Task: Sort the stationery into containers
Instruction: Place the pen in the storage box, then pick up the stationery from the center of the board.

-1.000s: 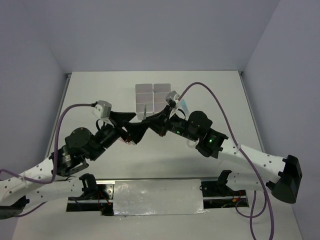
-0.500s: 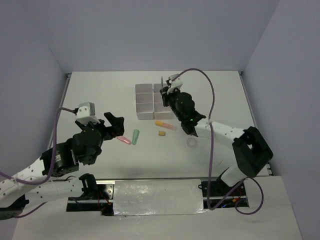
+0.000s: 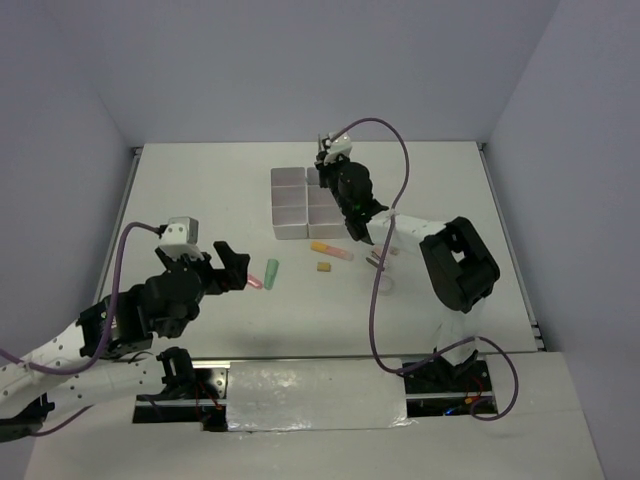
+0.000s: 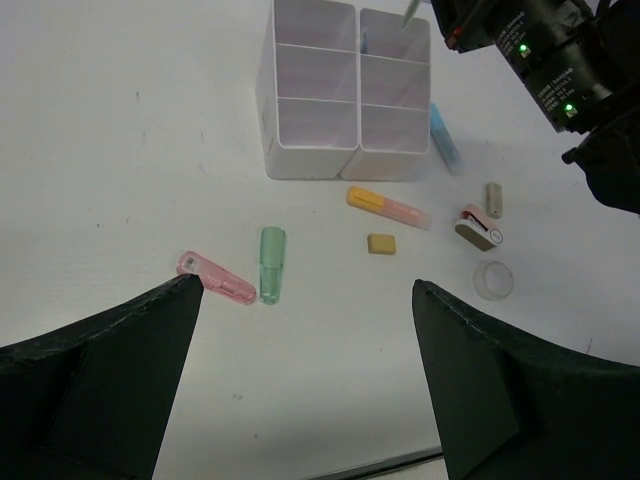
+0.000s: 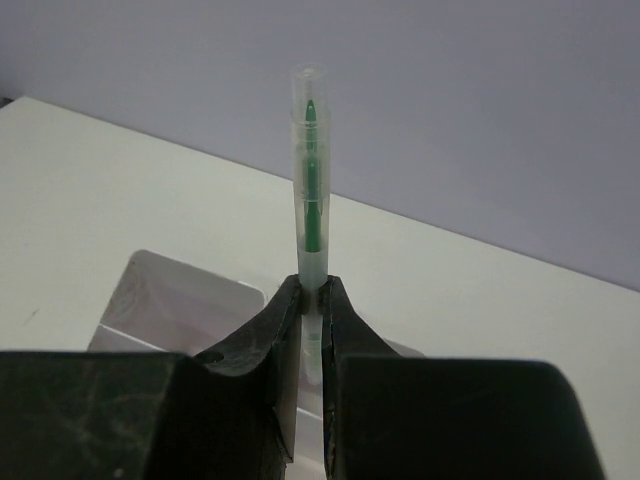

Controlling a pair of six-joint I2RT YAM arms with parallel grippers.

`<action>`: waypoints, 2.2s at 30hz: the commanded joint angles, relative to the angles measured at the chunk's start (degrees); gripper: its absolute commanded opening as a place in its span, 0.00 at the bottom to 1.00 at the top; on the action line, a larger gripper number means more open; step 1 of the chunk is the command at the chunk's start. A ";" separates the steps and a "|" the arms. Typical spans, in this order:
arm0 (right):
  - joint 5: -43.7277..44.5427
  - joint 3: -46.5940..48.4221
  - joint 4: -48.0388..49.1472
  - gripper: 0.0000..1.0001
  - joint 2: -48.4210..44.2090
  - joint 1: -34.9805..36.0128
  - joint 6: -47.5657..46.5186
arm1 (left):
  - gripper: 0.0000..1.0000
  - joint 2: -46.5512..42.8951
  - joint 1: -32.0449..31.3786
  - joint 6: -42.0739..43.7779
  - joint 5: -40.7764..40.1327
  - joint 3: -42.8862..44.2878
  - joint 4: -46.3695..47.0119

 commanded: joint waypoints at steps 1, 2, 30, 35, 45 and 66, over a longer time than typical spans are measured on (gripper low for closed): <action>-0.95 2.55 4.06 0.00 1.54 -0.11 0.42 | 0.99 -0.50 -0.79 0.74 0.91 0.60 0.97; -1.56 2.11 4.67 0.00 1.63 -0.12 0.85 | 0.99 -0.50 -0.87 0.83 0.91 0.60 0.97; -7.71 -4.13 3.53 0.54 -2.06 -0.55 4.11 | 0.99 -0.06 -2.19 1.98 1.70 2.36 0.44; -17.44 -8.61 -1.82 1.00 -13.47 -1.26 10.61 | 0.99 7.37 -2.02 -3.02 -0.75 4.20 -5.16; -25.92 -13.54 -42.46 0.94 -37.30 -0.12 7.12 | 0.99 18.31 20.11 -3.47 15.23 4.11 -5.17; 10.02 -0.63 -70.02 0.97 -16.06 16.14 42.86 | 0.99 5.57 26.11 7.25 13.39 0.08 -5.27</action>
